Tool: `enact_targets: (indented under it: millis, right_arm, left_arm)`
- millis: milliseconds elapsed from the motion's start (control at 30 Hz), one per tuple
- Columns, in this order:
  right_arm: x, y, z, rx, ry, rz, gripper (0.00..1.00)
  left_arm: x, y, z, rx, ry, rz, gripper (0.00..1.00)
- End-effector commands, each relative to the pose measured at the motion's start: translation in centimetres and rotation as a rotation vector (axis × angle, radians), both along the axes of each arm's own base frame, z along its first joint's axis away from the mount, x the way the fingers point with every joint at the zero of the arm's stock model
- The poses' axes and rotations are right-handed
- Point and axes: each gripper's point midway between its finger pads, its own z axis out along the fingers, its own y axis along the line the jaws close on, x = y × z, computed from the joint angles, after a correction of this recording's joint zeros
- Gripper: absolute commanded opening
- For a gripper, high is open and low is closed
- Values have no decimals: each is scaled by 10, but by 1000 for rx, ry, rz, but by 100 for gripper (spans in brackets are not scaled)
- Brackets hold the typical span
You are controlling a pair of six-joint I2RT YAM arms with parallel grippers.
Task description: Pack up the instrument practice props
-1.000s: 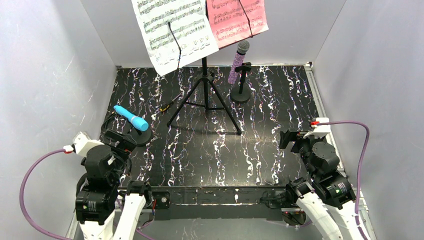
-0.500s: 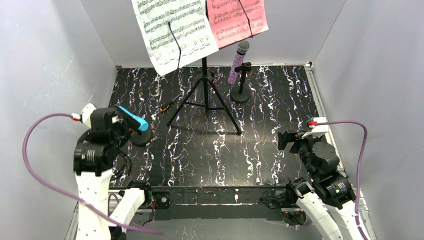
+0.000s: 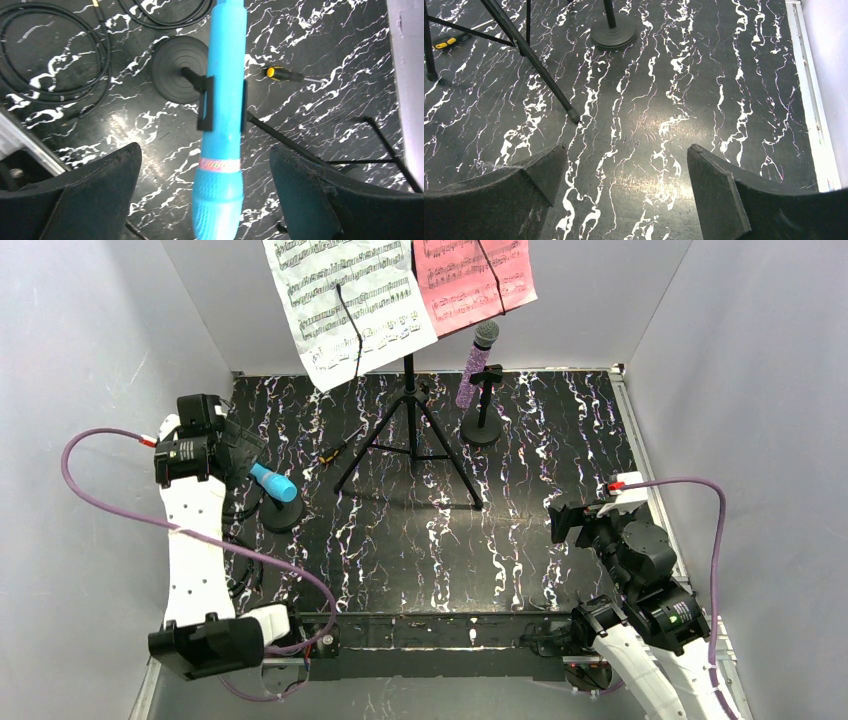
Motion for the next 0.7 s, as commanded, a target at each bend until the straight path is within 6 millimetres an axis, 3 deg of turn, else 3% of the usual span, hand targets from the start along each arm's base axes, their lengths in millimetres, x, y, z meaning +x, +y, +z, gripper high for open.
enact_targets:
  millis: [0, 233, 667]
  right_arm:
    - [3, 3, 27, 20, -76, 19, 99]
    - [4, 5, 25, 17, -68, 22, 99]
    - [7, 5, 23, 9, -54, 20, 99]
  left_arm:
    - [33, -1, -4, -114, -57, 28, 98]
    - [58, -2, -31, -189, 21, 12, 90]
    - [58, 2, -64, -170, 119, -25, 78]
